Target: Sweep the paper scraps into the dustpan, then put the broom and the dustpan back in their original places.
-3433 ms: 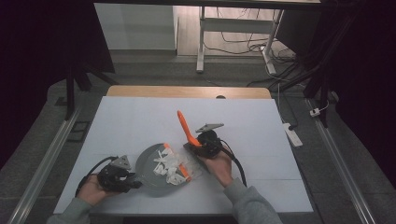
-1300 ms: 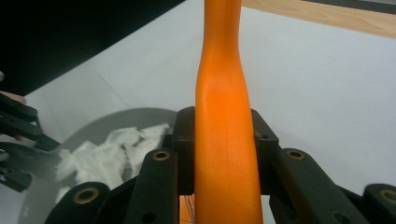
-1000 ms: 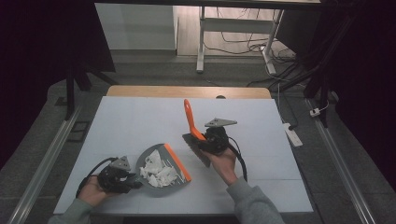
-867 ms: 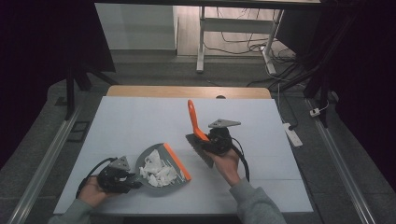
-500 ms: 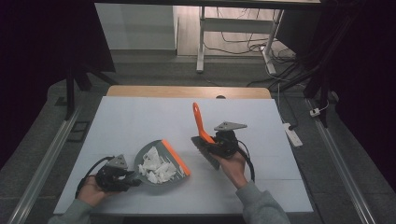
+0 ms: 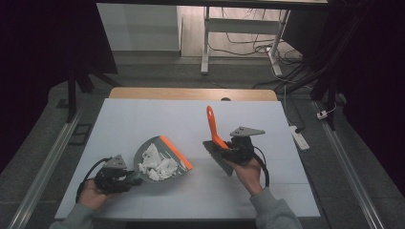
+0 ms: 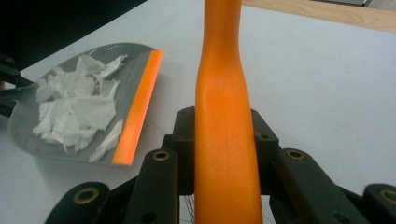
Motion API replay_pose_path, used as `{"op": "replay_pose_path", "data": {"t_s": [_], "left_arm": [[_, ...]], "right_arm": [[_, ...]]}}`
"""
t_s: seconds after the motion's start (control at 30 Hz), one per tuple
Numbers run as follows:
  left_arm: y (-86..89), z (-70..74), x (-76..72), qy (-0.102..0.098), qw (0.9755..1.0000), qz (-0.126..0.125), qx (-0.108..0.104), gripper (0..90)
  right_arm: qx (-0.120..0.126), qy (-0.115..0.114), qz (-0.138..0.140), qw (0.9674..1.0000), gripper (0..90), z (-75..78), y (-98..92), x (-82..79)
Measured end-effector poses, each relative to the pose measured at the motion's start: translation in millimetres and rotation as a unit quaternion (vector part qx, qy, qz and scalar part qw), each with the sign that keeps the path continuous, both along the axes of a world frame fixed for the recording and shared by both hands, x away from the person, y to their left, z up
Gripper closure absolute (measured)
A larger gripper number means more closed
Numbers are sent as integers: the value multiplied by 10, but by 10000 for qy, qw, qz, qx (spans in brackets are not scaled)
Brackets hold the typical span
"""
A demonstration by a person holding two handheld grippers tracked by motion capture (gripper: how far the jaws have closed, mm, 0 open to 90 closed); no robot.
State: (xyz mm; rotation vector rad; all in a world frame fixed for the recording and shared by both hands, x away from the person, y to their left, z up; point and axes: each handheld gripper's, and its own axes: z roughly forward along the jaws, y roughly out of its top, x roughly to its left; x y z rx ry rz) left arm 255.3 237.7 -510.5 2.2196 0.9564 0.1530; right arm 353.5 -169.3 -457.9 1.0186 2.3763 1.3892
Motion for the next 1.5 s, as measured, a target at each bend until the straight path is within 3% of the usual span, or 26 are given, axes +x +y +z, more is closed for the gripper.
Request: {"op": "replay_pose_path", "data": {"t_s": [0.27,0.57,0.73,0.83,1.23,1.5], "left_arm": [[11,46,-16,-51,9995,296,-84,618],[28,93,-32,-119,9964,816,-181,618],[19,91,-27,-133,9958,889,-179,618],[20,98,-25,-151,9950,964,-196,618],[80,98,-11,-154,9910,1307,-255,618],[119,82,5,-121,9866,1605,-264,618]], "right_arm": [[-4,26,89,10000,705,23,-163,-75],[-84,86,137,9998,705,17,-419,-150],[-52,350,242,9991,705,-7,-545,-139],[-43,393,237,9989,705,-6,-601,-143],[-73,520,235,9983,705,-17,-694,-174],[-129,583,204,9980,705,-60,-710,-180]]}}
